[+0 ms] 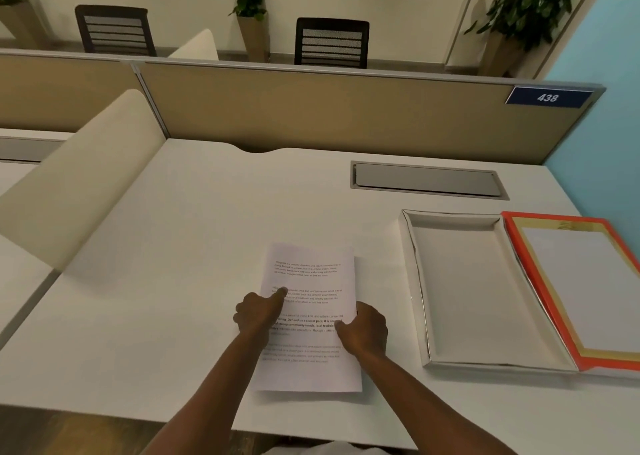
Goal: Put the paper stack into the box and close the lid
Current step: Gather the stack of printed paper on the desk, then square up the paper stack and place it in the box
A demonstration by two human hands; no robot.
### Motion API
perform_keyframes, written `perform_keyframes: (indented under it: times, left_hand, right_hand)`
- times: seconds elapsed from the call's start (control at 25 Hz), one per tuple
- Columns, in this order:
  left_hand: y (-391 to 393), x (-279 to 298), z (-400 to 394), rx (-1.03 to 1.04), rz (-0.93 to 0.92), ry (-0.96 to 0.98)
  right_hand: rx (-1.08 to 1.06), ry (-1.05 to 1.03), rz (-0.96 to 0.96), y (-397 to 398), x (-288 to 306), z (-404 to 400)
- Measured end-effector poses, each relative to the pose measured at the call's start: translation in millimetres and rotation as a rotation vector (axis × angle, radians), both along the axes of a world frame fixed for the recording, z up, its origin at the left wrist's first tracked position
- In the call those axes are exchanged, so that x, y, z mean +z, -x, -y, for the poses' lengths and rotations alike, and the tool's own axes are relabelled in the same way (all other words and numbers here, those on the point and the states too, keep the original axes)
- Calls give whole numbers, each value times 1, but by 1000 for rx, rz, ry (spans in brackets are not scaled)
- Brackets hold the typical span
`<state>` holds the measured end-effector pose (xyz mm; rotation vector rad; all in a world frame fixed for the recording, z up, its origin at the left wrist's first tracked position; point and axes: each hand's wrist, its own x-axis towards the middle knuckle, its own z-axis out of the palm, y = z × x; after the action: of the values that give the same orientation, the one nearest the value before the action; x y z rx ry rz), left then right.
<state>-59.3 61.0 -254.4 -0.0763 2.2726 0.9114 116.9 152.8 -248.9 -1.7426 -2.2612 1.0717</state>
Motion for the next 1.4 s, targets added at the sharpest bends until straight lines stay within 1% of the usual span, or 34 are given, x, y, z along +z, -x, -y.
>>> perform_keyframes:
  times: [0.28,0.56,0.72,0.92,1.04,1.08,1.12,1.16,1.24,1.28,1.32,1.4]
  left_hand:
    - [-6,2,-2,-24,-16,26]
    - [18,10,3,-58,148,-133]
    - [31,25,0,-201,306,-247]
    - [16,37,-6,-218,307,-390]
    - [10,50,1,-272,281,-462]
    - [8,56,5,-303,274,-504]
    - [5,62,9,-342,263,-549]
    - [2,68,13,-380,251,-597]
    - [-5,83,19,-438,220,-691]
    - [-7,91,20,-451,195,-728]
    - [-8,97,20,-461,161,-758]
    - [-7,107,18,-503,54,-793]
  right_hand:
    - [-11,-21,-7,0,-9,-1]
    - [-18,-14,-23,-2,-21,-5]
    - [-50,16,-64,-3,-25,-8]
    - [-83,80,-170,-10,-24,-10]
    - [-151,181,-289,-17,-14,-22]
    - [-193,244,-346,-19,-6,-28]
    - [-227,345,-435,-20,5,-34]
    - [-245,477,-567,-21,18,-41]
    - [-160,719,-849,-25,47,-55]
    - [-88,758,-930,-28,62,-60]
    - [-31,730,-959,-31,78,-63]
    - [-5,532,-955,-38,101,-63]
